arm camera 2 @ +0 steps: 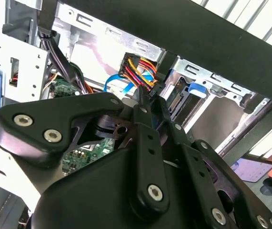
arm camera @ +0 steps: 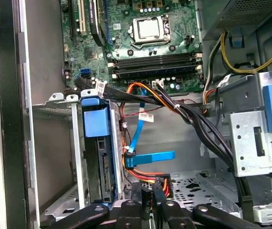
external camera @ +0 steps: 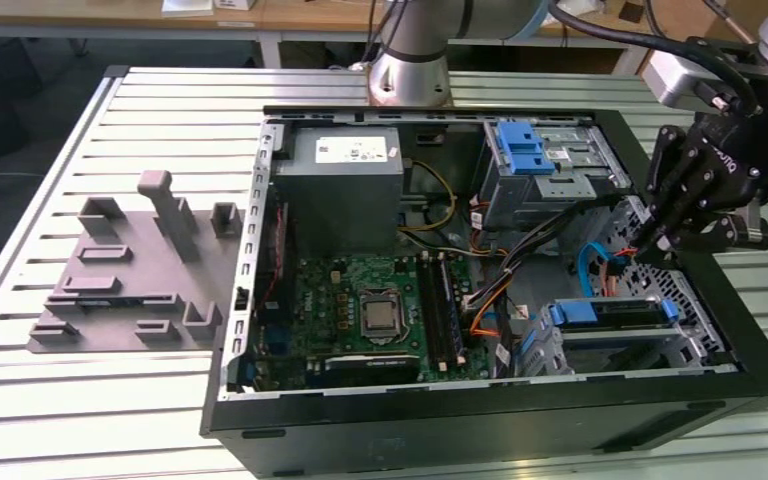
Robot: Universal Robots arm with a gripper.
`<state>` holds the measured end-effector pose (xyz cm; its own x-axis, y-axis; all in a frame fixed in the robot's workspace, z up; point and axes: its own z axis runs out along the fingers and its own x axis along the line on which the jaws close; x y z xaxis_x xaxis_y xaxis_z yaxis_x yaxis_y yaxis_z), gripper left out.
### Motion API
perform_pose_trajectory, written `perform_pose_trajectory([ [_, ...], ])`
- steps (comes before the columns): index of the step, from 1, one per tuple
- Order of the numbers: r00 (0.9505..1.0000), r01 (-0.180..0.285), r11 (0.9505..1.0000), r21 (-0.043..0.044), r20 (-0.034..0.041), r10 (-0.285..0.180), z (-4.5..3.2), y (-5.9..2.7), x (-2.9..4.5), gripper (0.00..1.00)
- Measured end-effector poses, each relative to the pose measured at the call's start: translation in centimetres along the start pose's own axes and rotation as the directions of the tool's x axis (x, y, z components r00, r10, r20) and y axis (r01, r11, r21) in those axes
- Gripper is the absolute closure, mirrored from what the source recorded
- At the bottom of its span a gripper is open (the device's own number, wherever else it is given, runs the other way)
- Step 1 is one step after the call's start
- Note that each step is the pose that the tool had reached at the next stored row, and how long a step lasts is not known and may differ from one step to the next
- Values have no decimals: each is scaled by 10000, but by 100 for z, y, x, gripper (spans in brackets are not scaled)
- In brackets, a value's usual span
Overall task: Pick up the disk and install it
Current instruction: 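Insert the first disk wire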
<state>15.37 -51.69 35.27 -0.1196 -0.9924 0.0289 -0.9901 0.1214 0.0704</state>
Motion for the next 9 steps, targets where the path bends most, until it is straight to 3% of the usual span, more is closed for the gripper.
perform_pose_trajectory([
  [2, 10000, 0, 10000, 0, -2, 0, 0, 0, 0, 84],
  [9, 10000, 2, 10000, 0, -2, -2, 1, 1, 0, 84],
])
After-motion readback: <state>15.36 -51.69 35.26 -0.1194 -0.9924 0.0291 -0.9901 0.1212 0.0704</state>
